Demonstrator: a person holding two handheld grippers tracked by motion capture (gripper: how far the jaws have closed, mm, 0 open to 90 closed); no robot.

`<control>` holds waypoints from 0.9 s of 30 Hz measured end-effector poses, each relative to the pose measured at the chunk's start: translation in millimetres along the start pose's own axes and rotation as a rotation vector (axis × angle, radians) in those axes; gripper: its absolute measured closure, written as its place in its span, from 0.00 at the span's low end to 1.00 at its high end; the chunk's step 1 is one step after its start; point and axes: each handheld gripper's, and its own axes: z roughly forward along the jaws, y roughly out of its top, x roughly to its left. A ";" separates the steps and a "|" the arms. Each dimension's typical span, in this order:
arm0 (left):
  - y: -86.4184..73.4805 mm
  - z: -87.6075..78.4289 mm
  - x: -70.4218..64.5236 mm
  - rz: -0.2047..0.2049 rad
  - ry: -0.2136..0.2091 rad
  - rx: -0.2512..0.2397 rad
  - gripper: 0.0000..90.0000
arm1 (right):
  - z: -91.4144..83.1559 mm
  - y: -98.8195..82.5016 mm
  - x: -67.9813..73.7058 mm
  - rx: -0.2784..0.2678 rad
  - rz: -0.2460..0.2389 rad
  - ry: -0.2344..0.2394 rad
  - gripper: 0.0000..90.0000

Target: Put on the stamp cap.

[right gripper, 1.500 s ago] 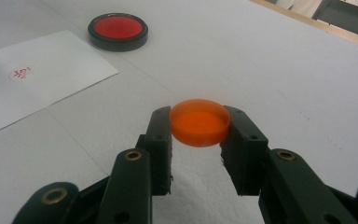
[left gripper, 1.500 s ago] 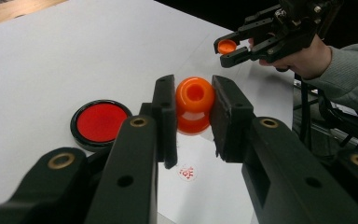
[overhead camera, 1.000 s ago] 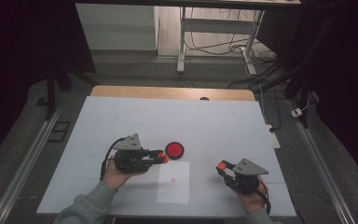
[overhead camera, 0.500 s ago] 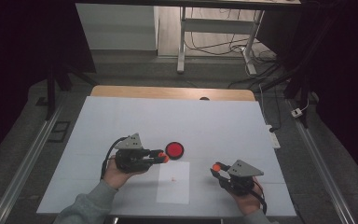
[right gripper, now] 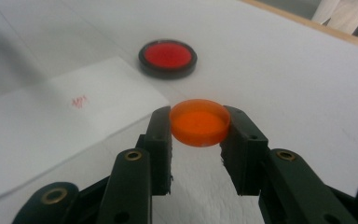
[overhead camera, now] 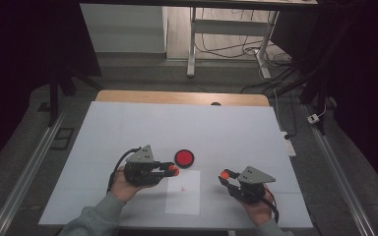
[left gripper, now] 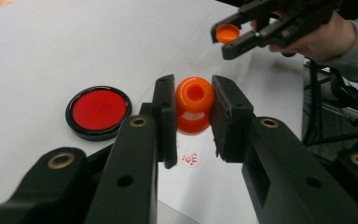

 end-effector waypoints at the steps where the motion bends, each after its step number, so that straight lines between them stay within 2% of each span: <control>1: -0.7 -0.4 0.7 -0.004 0.002 -0.001 0.80 | 0.7 1.8 0.7 -0.007 -0.002 0.007 0.71; 4: -2.3 -0.8 -0.2 0.010 0.022 0.015 0.80 | 5.7 3.7 3.1 -0.002 -0.009 0.027 0.71; 8: -4.8 -3.2 1.1 -0.022 0.015 -0.002 0.80 | 9.2 4.1 10.0 -0.003 -0.023 0.044 0.71; 13: -7.4 -1.7 2.2 -0.034 0.018 -0.006 0.80 | 10.0 9.8 21.4 -0.012 -0.047 0.060 0.71; 19: -7.5 -0.4 7.1 -0.053 -0.016 -0.021 0.80 | 13.3 11.9 33.6 0.000 -0.081 0.086 0.71; 21: -7.7 -0.4 8.6 -0.071 -0.042 -0.038 0.80 | 15.0 12.5 34.9 -0.005 -0.080 0.090 0.71; 27: -7.4 4.7 8.0 -0.053 -0.030 -0.013 0.80 | 19.9 14.1 37.0 0.001 -0.077 0.105 0.71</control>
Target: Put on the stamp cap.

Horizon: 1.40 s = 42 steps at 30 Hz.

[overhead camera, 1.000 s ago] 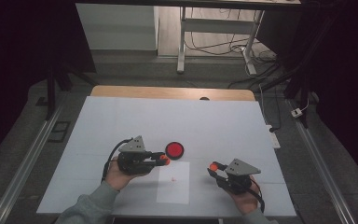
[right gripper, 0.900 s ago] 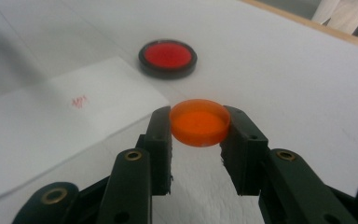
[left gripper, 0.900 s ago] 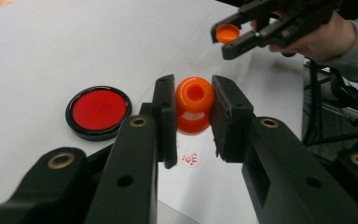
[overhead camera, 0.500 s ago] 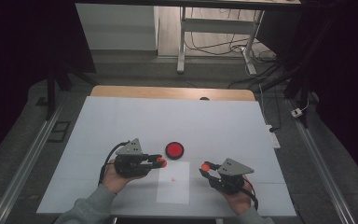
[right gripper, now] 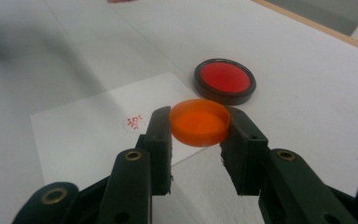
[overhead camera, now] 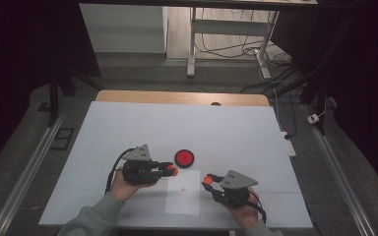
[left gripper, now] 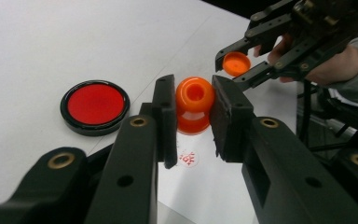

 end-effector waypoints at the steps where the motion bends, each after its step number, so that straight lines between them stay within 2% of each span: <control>1: 0.1 0.7 -0.1 0.001 -0.003 0.001 0.80 | 0.7 0.5 0.9 0.000 -0.002 0.003 0.71; 8: 0.7 3.9 -2.2 0.006 -0.005 0.007 0.80 | 6.6 5.0 8.3 -0.001 -0.022 0.018 0.71; 14: 0.6 5.2 -1.6 0.004 -0.010 0.004 0.80 | 17.8 12.2 12.8 -0.015 -0.014 0.043 0.71; 24: 1.3 7.6 -1.7 -0.001 -0.023 0.000 0.80 | 31.2 18.2 19.7 0.000 -0.029 0.059 0.71; 34: 2.2 10.9 2.6 -0.011 -0.032 0.002 0.80 | 47.1 27.7 20.8 0.020 -0.051 0.050 0.71; 42: 2.4 8.1 2.7 -0.009 -0.026 -0.004 0.80 | 57.4 32.4 22.9 0.019 -0.049 0.056 0.71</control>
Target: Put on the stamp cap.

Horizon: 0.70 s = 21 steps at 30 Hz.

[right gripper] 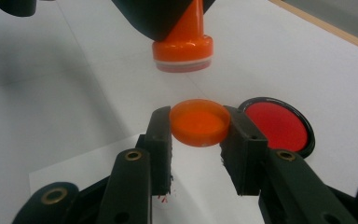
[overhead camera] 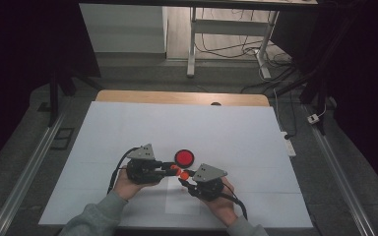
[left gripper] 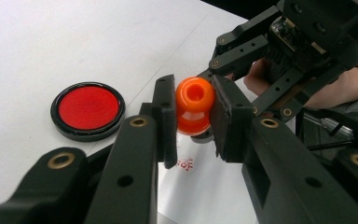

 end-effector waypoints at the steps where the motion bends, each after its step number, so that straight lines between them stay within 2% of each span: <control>1: 0.1 0.2 -0.4 0.001 0.001 -0.001 0.80 | 0.0 0.1 0.3 0.000 0.000 0.002 0.71; 11: 1.0 6.7 -4.7 0.012 -0.010 0.000 0.80 | 2.9 -0.5 1.7 0.005 -0.020 0.011 0.71; 21: 0.9 12.4 -8.3 0.026 -0.016 0.021 0.80 | 3.5 0.4 3.9 0.001 -0.019 0.018 0.71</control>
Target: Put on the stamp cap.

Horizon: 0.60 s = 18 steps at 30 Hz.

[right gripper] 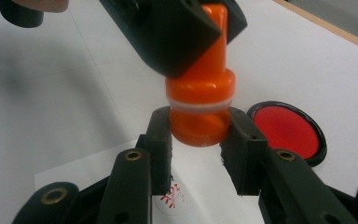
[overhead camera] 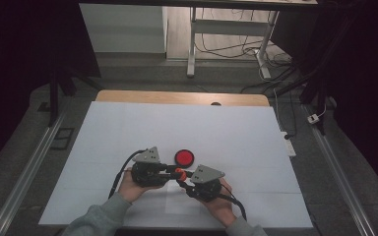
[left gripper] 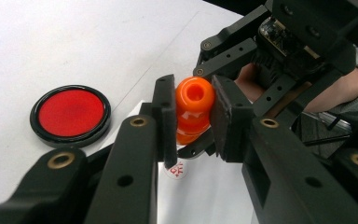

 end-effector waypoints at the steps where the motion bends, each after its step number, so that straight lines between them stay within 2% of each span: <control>1: -0.1 0.4 0.0 -0.001 0.000 0.000 0.80 | -0.2 0.2 0.0 -0.003 -0.002 0.000 0.71; 18: -2.4 3.7 0.7 -0.003 0.002 0.010 0.80 | -1.4 0.9 0.5 -0.014 0.005 0.004 0.72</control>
